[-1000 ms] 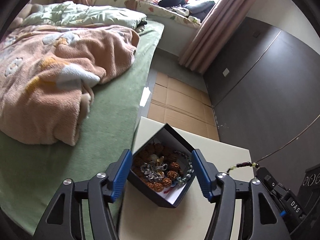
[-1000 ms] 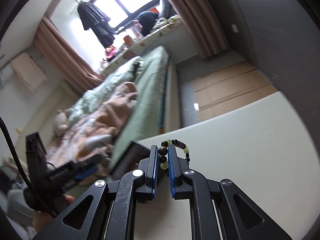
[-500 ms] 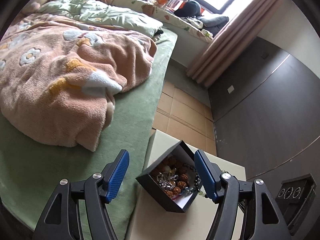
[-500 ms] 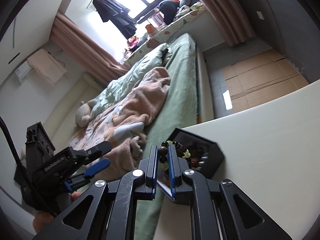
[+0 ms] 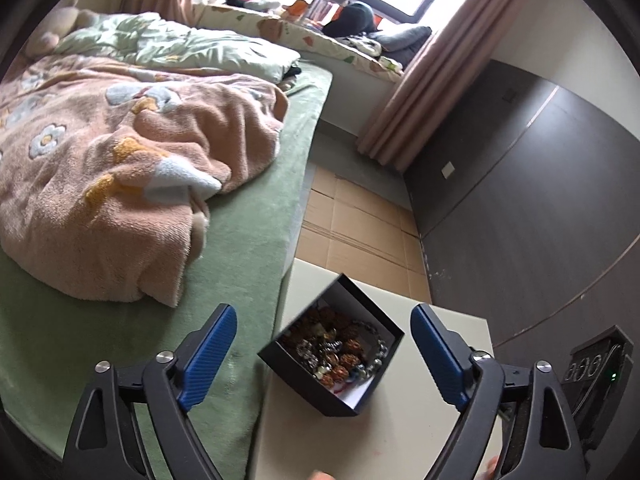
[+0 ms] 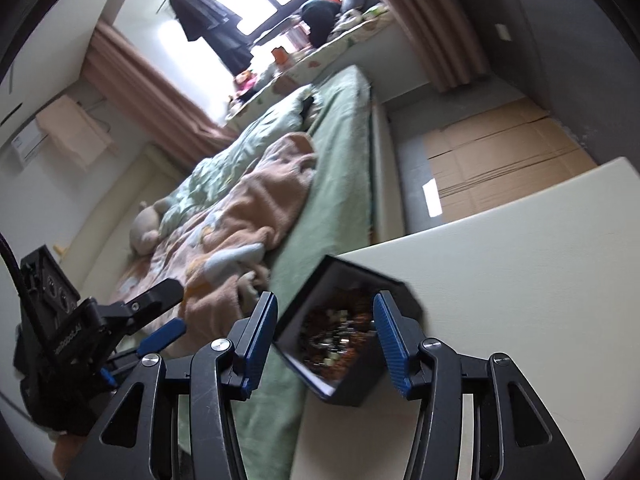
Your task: Organize jewelry
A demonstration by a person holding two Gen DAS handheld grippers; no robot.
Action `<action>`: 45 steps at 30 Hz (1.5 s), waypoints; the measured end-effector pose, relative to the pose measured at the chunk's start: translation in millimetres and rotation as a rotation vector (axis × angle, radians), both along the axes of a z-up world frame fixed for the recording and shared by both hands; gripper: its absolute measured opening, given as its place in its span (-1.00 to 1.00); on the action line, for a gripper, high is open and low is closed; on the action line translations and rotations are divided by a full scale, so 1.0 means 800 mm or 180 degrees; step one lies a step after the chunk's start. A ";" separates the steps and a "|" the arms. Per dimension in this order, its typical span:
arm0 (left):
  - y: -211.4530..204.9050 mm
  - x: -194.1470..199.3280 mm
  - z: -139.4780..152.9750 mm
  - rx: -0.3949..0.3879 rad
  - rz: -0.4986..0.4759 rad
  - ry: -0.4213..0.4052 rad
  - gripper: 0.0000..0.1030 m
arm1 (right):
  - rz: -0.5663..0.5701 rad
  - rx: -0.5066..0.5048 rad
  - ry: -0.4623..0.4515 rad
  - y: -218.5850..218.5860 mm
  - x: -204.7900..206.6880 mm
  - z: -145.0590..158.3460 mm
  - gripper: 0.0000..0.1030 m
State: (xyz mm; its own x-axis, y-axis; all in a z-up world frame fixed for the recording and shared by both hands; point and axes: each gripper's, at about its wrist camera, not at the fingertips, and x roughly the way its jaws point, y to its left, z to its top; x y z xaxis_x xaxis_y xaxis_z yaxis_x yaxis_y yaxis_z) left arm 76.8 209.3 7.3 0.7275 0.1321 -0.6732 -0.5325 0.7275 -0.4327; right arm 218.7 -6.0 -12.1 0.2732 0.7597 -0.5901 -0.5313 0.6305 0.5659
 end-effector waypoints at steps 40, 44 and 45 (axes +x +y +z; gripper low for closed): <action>-0.181 -0.076 0.043 0.0950 -0.0752 -0.0400 0.99 | 0.0015 -0.0731 -0.0598 -0.161 -0.110 0.068 0.87; -0.180 -0.081 0.042 0.0952 -0.0701 -0.0408 0.99 | -0.0041 -0.0740 -0.0553 -0.169 -0.112 0.067 0.87; -0.180 -0.081 0.042 0.0948 -0.0695 -0.0405 0.99 | -0.0060 -0.0759 -0.0548 -0.170 -0.112 0.067 0.87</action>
